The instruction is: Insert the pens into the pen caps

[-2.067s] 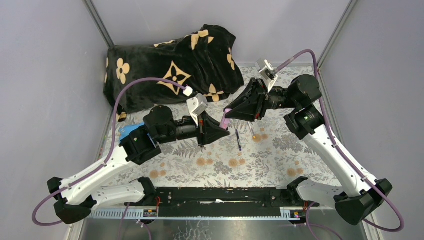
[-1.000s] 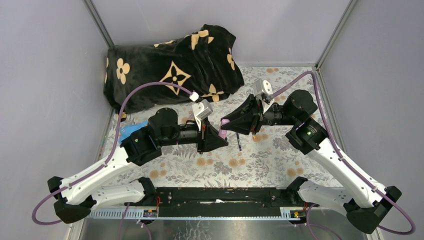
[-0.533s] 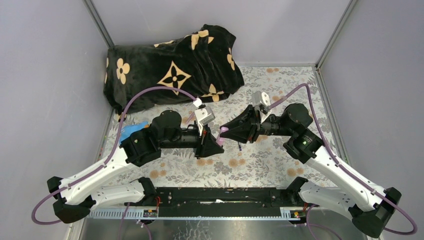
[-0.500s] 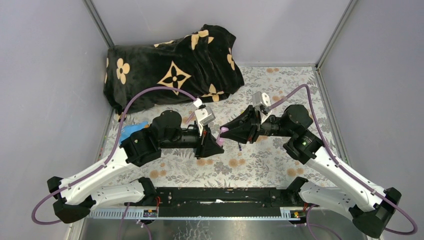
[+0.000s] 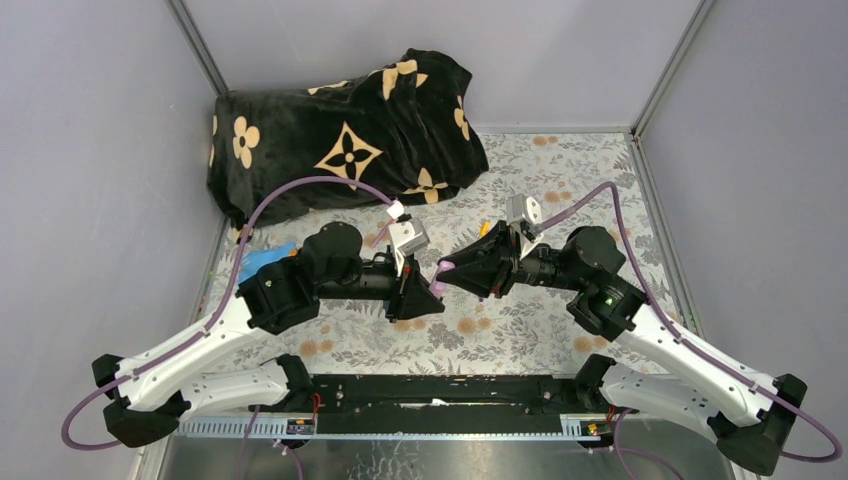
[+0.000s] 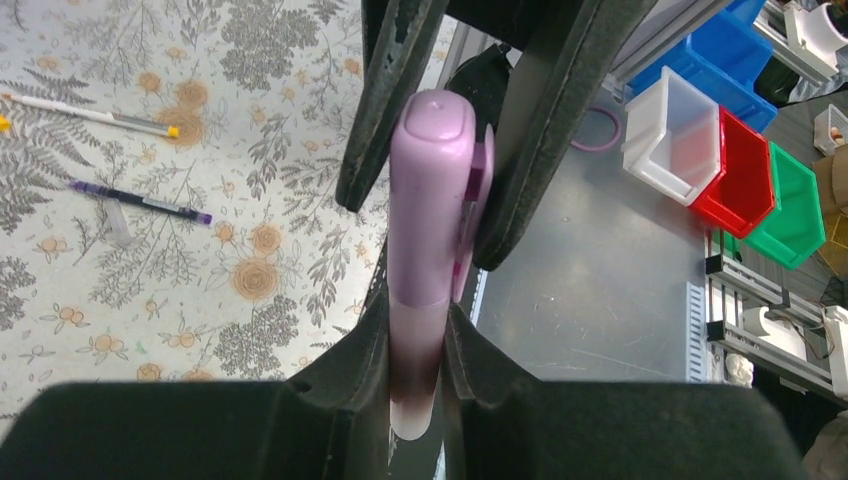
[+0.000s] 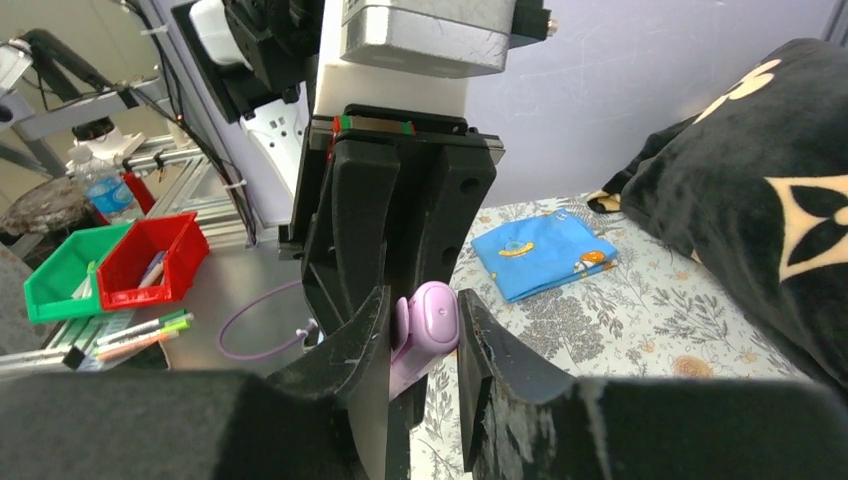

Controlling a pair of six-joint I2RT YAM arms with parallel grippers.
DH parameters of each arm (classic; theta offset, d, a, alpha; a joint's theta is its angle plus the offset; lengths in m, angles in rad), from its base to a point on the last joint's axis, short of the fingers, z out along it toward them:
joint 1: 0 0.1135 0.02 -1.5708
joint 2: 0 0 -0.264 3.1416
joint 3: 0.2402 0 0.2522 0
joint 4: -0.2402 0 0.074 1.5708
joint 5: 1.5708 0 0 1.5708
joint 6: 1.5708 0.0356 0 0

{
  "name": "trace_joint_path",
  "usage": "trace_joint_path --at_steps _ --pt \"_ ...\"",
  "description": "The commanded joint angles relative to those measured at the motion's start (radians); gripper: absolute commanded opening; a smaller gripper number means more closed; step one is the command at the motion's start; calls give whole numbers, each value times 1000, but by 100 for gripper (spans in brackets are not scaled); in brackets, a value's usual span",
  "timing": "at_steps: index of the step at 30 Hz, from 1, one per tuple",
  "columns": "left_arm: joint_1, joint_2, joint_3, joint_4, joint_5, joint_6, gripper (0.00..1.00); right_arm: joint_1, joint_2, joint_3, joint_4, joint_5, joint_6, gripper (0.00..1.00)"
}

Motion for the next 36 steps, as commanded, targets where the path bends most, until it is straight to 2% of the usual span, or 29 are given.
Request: trace_joint_path --at_steps 1,3,4,6,10,14,18,22,26,31,32,36 --pt "26 -21 167 568 -142 -16 0 93 38 17 -433 -70 33 2" --pt "26 -16 162 507 -147 -4 0 93 43 131 -418 8 45 15" --pt "26 -17 152 485 -151 1 0 93 46 190 -407 59 50 26" --pt "26 -15 136 414 -149 11 0 93 64 309 -399 144 32 38" --pt "26 -16 134 295 -139 34 0 93 72 467 -394 331 12 50" --pt "26 -42 109 216 -199 49 0 93 2 424 -308 459 21 63" --pt "26 -59 76 167 -288 54 0 92 -68 314 -317 581 25 73" --pt "26 -67 23 136 -426 47 0 93 -116 205 -400 757 51 78" --pt "26 -57 -46 103 -585 15 0 93 -119 89 -485 912 93 79" --pt "45 24 -118 12 -804 -83 0 93 -91 -17 -491 964 162 81" --pt "81 57 -132 -18 -834 -108 0 93 -81 -29 -494 969 180 82" --pt "244 198 -173 -92 -785 -143 0 93 -27 -44 -529 982 236 82"
